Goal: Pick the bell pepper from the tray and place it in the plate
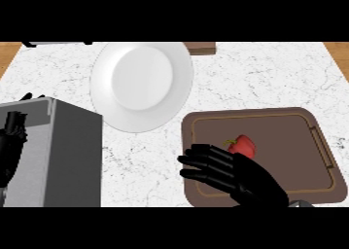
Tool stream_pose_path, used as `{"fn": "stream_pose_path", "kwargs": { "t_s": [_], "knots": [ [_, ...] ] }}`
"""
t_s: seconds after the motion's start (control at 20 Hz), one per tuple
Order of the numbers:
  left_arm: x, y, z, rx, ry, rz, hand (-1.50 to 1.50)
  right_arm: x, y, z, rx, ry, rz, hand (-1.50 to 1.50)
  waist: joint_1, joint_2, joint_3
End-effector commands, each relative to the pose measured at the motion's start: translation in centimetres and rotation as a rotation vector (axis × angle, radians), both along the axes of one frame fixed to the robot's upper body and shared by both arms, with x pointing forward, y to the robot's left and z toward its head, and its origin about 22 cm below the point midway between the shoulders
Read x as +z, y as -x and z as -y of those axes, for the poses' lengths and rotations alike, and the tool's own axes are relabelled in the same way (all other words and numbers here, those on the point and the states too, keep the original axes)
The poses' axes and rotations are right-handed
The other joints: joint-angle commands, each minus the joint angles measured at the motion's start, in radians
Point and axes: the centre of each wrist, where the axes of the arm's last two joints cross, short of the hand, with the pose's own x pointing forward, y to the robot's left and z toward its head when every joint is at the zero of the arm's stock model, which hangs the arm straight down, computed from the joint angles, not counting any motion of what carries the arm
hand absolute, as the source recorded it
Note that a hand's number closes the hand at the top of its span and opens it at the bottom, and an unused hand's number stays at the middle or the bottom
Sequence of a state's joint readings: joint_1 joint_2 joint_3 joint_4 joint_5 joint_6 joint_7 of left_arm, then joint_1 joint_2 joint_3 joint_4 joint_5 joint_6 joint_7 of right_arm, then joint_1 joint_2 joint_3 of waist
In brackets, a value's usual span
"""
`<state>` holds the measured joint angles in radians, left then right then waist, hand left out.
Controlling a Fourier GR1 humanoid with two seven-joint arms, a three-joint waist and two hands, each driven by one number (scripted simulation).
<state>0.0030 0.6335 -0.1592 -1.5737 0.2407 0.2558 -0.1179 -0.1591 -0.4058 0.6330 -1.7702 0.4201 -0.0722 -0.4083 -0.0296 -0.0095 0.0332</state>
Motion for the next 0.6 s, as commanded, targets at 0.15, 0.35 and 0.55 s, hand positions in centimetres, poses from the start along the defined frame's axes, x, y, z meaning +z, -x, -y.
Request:
{"fn": "stream_pose_path", "kwargs": {
  "t_s": [0.15, 0.35, 0.55],
  "knots": [
    [1.8, -1.3, 1.9, -0.081, 0.12, 0.065, 0.0, 3.7, -1.0, 4.0, -0.222, 0.436, 0.119, -1.5, -0.046, -0.009, -0.04],
    [2.6, -1.3, 1.9, -0.095, 0.126, 0.061, 0.0, 5.6, -1.0, 4.1, -0.298, 0.691, 0.121, -1.5, -0.045, -0.008, -0.041],
    [4.0, -2.2, 1.9, -0.103, 0.125, 0.083, 0.0, 4.9, 0.8, 2.6, -0.313, 0.877, 0.045, -1.5, -0.039, 0.002, -0.038]
  ]
}}
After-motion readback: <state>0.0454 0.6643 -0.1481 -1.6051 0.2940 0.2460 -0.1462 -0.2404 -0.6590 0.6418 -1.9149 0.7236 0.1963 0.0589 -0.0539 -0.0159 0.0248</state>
